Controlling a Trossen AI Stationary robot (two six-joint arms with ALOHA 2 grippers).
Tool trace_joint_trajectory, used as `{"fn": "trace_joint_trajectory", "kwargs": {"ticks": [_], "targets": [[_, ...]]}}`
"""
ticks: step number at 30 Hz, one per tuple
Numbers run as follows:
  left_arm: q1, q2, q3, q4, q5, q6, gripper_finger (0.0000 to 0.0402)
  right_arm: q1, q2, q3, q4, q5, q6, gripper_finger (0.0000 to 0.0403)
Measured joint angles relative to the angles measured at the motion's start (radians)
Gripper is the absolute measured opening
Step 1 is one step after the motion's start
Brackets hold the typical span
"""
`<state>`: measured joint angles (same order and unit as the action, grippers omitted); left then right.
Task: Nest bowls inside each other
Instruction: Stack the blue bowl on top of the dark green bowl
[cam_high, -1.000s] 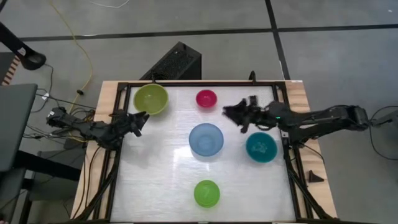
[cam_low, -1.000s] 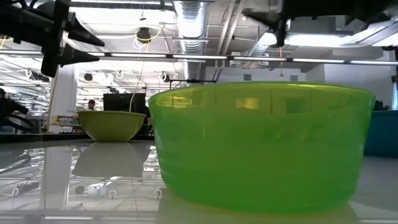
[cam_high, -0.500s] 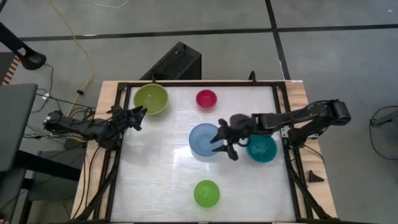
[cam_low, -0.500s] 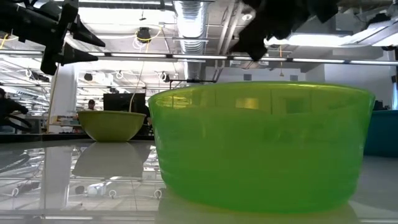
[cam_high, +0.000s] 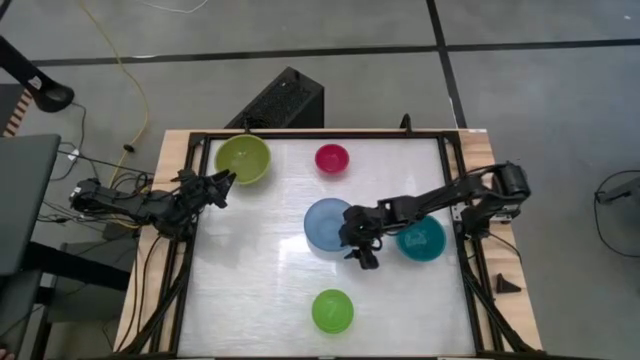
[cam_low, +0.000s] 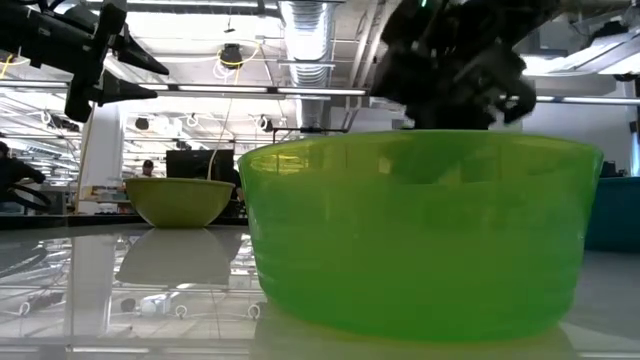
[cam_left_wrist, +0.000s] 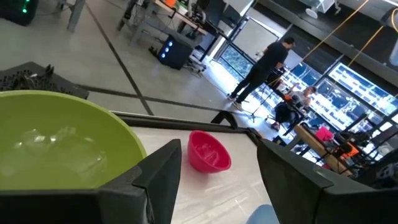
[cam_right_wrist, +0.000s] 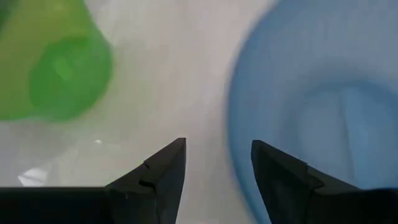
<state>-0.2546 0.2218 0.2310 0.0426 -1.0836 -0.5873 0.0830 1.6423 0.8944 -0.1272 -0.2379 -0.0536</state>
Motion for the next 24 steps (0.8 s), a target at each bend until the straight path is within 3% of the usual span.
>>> {"fn": "trace_joint_trajectory", "kwargs": {"ticks": [4, 9, 10, 17, 20, 24], "targets": [[0.000, 0.000, 0.000, 0.002, -0.016, 0.000, 0.0200, -0.002, 0.038, 0.013, -0.021, 0.054, 0.036, 0.0183], [0.000, 0.000, 0.000, 0.013, -0.069, 0.001, 0.0200, -0.038, 0.046, 0.082, -0.086, 0.085, 0.050, 0.0043], [0.001, 0.000, 0.000, 0.013, -0.069, 0.012, 0.0200, -0.048, 0.035, 0.098, -0.080, 0.093, 0.059, 0.0031], [0.072, 0.008, 0.000, -0.123, -0.020, 0.110, 0.0176, -0.126, -0.044, 0.167, -0.006, 0.029, 0.146, 0.0030], [0.157, 0.013, 0.001, -0.240, -0.013, 0.008, 0.0160, -0.157, -0.090, 0.195, 0.034, 0.004, 0.169, 0.0030], [0.312, 0.032, 0.001, -0.381, 0.129, -0.125, 0.0130, -0.171, -0.134, 0.206, 0.086, 0.001, 0.208, 0.0030]]}}
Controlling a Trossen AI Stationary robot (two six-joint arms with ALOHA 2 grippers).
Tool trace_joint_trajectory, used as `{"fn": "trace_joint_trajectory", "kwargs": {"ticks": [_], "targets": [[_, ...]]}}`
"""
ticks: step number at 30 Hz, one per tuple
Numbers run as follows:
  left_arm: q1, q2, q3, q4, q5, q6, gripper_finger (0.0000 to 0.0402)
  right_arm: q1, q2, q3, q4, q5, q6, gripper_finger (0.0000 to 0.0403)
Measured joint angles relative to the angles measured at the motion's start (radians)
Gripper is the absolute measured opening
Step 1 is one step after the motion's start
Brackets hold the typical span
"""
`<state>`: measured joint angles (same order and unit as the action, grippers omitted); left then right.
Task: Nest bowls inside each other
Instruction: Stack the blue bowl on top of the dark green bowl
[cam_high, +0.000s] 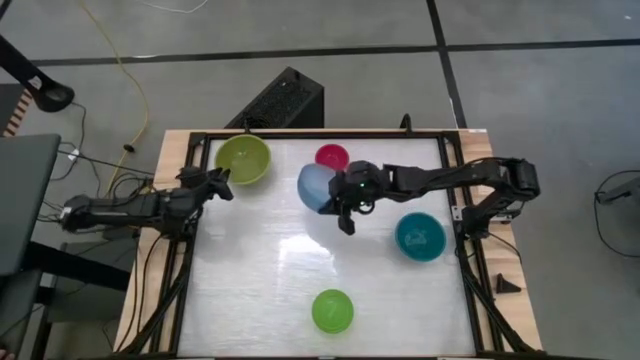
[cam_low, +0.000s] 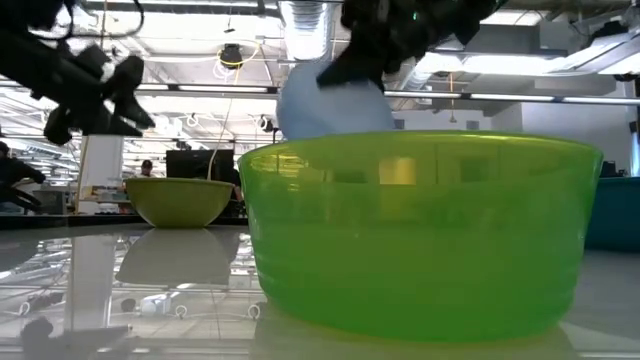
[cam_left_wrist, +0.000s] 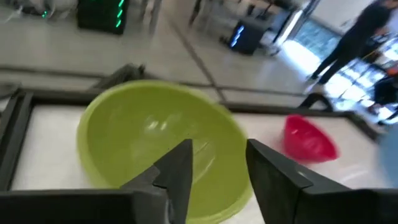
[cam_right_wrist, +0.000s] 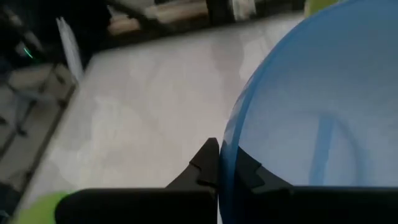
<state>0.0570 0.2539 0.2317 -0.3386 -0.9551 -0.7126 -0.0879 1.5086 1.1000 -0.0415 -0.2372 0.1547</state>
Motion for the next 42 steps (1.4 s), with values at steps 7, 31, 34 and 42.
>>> {"fn": "trace_joint_trajectory", "kwargs": {"ticks": [7, 31, 34, 42], "targets": [[0.279, 0.132, 0.000, 0.113, 0.297, 0.175, 0.0059, 0.001, -0.071, 0.005, 0.060, -0.002, 0.040, 0.0030], [0.598, 1.028, 0.277, 0.419, 1.049, 0.270, 0.0000, -0.049, -0.248, 0.004, 0.057, 0.057, 0.091, 0.0030], [0.557, 1.141, 0.342, 0.417, 1.095, 0.267, 0.0000, -0.059, -0.275, 0.004, 0.032, 0.060, 0.080, 0.0030], [0.419, 1.341, 0.486, 0.419, 1.208, 0.220, 0.0000, -0.058, -0.364, 0.004, -0.089, 0.107, 0.049, 0.0030]]}}
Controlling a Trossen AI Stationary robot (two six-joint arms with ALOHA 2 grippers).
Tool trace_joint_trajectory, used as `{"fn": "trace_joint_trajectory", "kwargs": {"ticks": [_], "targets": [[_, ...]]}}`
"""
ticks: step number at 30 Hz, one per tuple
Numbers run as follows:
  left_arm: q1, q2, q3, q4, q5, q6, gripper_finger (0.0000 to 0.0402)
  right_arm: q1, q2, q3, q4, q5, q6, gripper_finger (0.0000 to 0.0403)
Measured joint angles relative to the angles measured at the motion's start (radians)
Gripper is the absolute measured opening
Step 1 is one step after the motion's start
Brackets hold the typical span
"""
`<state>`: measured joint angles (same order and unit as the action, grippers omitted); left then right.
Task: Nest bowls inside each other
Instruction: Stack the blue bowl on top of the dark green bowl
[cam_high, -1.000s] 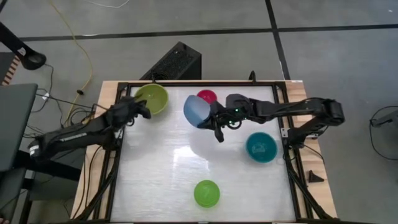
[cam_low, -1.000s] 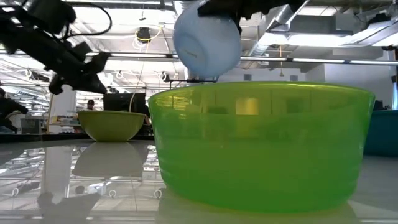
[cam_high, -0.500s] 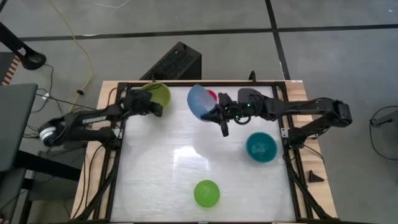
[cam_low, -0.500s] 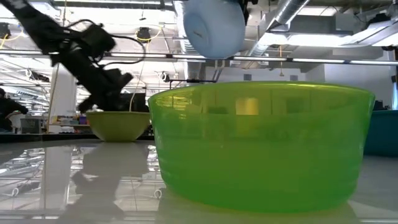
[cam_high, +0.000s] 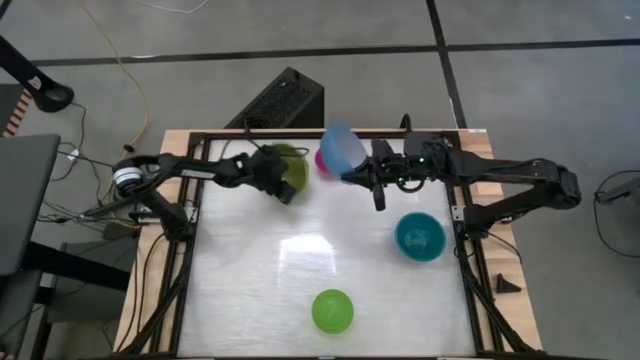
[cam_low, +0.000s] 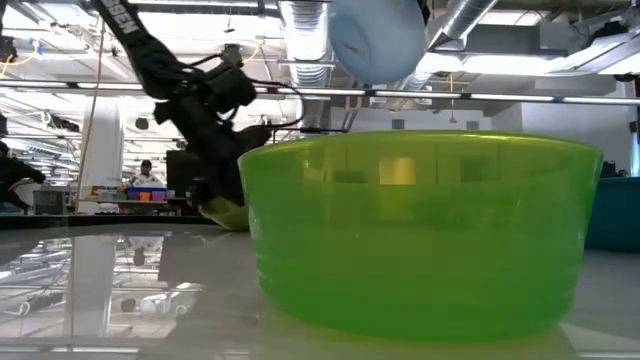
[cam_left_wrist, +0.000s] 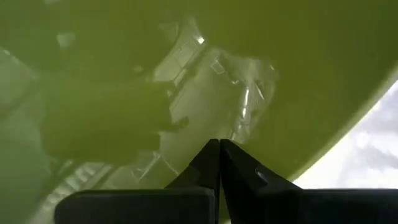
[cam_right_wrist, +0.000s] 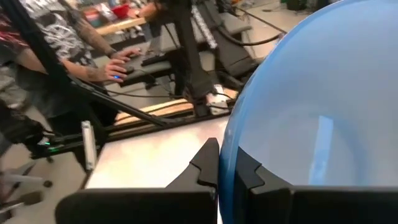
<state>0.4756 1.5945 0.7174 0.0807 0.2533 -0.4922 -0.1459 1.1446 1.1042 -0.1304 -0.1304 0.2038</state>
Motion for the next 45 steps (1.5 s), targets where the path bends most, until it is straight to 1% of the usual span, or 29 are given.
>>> {"fn": "trace_joint_trajectory", "kwargs": {"ticks": [3, 6, 10, 15, 19, 22, 24, 26, 29, 32, 34, 37, 41, 45], "targets": [[-0.063, 0.016, 0.033, 0.000, 0.030, -0.032, 0.0000, 0.001, -0.035, 0.000, -0.043, 0.021, -0.004, 0.0030], [-0.130, 0.008, 0.045, 0.001, 0.031, -0.070, 0.0000, 0.001, -0.066, 0.000, -0.081, 0.031, -0.018, 0.0030], [-0.218, -0.030, 0.045, -0.005, 0.020, -0.115, 0.0000, 0.003, -0.098, 0.000, -0.139, 0.039, -0.019, 0.0030], [-0.317, -0.108, 0.045, 0.006, -0.002, -0.178, 0.0000, 0.050, -0.108, 0.000, -0.199, 0.047, -0.018, 0.0030], [-0.378, -0.200, 0.045, 0.014, -0.078, -0.209, 0.0000, 0.101, -0.105, -0.014, -0.207, 0.057, -0.013, 0.0030], [-0.404, -0.284, 0.045, 0.014, -0.187, -0.204, 0.0000, 0.132, -0.096, -0.065, -0.164, 0.060, 0.019, 0.0030], [-0.413, -0.351, 0.045, 0.016, -0.272, -0.174, 0.0000, 0.151, -0.075, -0.105, -0.100, 0.063, 0.037, 0.0030], [-0.412, -0.421, 0.045, 0.016, -0.363, -0.136, 0.0000, 0.163, -0.042, -0.144, -0.025, 0.063, 0.058, 0.0030], [-0.392, -0.519, 0.045, 0.016, -0.447, -0.071, 0.0000, 0.172, 0.048, -0.173, 0.138, 0.050, 0.060, 0.0030], [-0.361, -0.600, 0.045, 0.001, -0.460, -0.048, 0.0000, 0.156, 0.172, -0.167, 0.291, -0.008, 0.059, 0.0030], [-0.342, -0.647, 0.045, -0.025, -0.461, -0.051, 0.0000, 0.140, 0.262, -0.140, 0.330, -0.054, 0.058, 0.0030], [-0.328, -0.710, 0.045, -0.076, -0.484, -0.062, 0.0000, 0.120, 0.372, -0.083, 0.276, -0.065, 0.018, 0.0030], [-0.328, -0.791, 0.045, -0.135, -0.548, -0.048, 0.0000, 0.102, 0.482, 0.019, 0.164, -0.054, -0.120, 0.0030], [-0.328, -0.852, 0.045, -0.200, -0.611, -0.049, 0.0000, 0.089, 0.589, 0.156, -0.010, -0.037, -0.257, 0.0030]]}}
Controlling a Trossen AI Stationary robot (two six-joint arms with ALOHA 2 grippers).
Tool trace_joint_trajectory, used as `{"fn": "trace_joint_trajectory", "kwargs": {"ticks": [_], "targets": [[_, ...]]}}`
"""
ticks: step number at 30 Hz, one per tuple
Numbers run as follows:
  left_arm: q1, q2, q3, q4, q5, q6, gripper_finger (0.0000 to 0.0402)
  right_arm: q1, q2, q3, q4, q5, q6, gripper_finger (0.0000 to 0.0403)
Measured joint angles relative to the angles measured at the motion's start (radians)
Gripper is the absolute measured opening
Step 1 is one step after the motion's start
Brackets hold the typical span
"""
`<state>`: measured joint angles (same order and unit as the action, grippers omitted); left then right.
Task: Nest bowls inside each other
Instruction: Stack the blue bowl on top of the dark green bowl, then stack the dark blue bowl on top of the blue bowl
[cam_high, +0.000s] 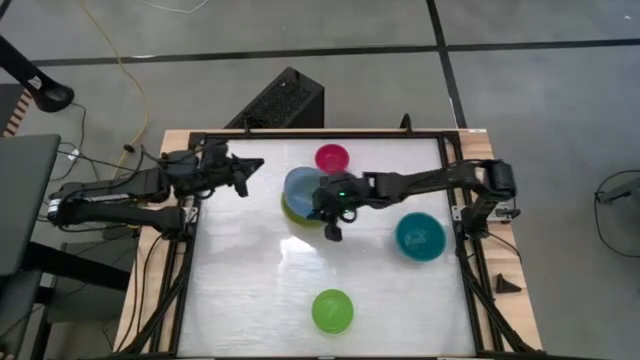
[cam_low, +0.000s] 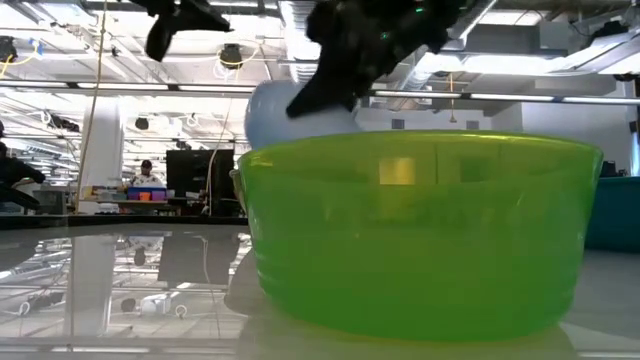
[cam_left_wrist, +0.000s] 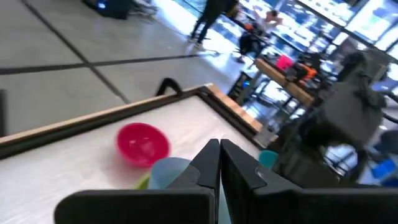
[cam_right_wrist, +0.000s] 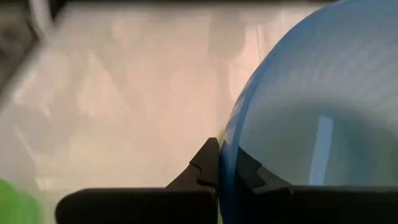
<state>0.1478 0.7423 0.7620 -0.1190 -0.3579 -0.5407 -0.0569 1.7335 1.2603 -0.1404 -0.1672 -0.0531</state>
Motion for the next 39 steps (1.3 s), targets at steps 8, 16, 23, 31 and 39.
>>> {"fn": "trace_joint_trajectory", "kwargs": {"ticks": [8, 16, 23, 31, 39], "targets": [[0.000, -0.061, 0.000, -0.055, -0.009, -0.020, 0.0000, 0.014, 0.205, 0.241, -0.351, 0.168, -0.122, 0.0030], [0.000, -0.064, 0.000, -0.058, -0.009, -0.020, 0.0000, 0.028, 0.247, 0.308, -0.435, 0.165, -0.038, 0.0104], [0.000, -0.064, 0.000, -0.063, -0.008, -0.004, 0.0000, 0.004, 0.162, 0.308, -0.414, 0.041, 0.118, 0.0241], [0.000, -0.064, 0.000, -0.104, 0.006, -0.003, 0.0000, 0.009, -0.011, 0.288, -0.640, 0.007, 0.218, 0.0257], [-0.001, -0.064, 0.000, -0.149, 0.007, 0.025, 0.0000, 0.160, -0.302, -0.009, -0.766, 0.013, 0.487, 0.0236]]}}
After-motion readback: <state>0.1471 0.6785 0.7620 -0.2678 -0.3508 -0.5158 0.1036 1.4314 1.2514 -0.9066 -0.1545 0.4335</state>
